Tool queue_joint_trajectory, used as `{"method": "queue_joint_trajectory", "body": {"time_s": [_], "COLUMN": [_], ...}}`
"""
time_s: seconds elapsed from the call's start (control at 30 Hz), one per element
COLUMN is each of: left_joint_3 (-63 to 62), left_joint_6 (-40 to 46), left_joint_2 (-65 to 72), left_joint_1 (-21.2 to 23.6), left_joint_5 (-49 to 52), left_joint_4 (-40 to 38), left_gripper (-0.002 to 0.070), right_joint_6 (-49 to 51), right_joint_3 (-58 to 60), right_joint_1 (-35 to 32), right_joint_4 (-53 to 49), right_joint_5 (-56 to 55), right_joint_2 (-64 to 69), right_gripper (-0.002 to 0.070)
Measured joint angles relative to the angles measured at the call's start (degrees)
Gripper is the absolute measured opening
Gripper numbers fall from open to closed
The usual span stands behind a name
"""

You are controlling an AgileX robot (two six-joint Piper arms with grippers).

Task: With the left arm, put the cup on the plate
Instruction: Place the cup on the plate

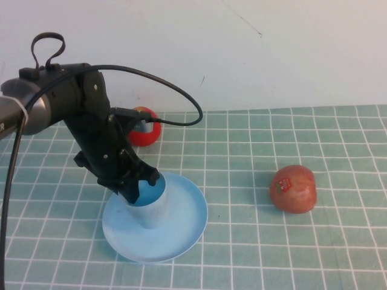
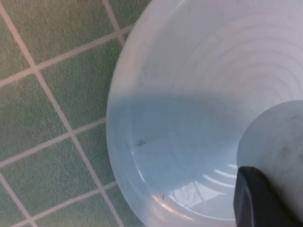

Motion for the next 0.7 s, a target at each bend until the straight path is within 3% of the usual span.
{"method": "queue_joint_trajectory", "body": {"time_s": [0.17, 0.43, 0.5, 0.7], "left_joint_3": [0.23, 0.23, 0.01, -3.33], "left_joint_6": [1.25, 0.59, 0.59, 0.59], "left_joint_2": [0.00, 0.00, -0.48, -6.63], "left_joint_1": [0.00, 0.00, 0.00, 0.00], "left_joint_5": [-3.02, -2.78, -2.39, -1.28], "left_joint_4": [0.13, 0.02, 0.02, 2.90], "left_gripper": [0.0027, 0.0279, 0.0270, 0.0134], "right_joint_6": [0.00, 0.00, 0.00, 0.00], "right_joint_3": [0.00, 0.00, 0.00, 0.00], "right_joint_1": [0.00, 0.00, 0.00, 0.00], "right_joint_4": [0.00, 0.00, 0.00, 0.00], "right_joint_5": [0.00, 0.00, 0.00, 0.00], "right_joint_2": [0.00, 0.00, 0.00, 0.00], "right_gripper": [-0.0002, -0.0002, -0.0002, -0.0002]}}
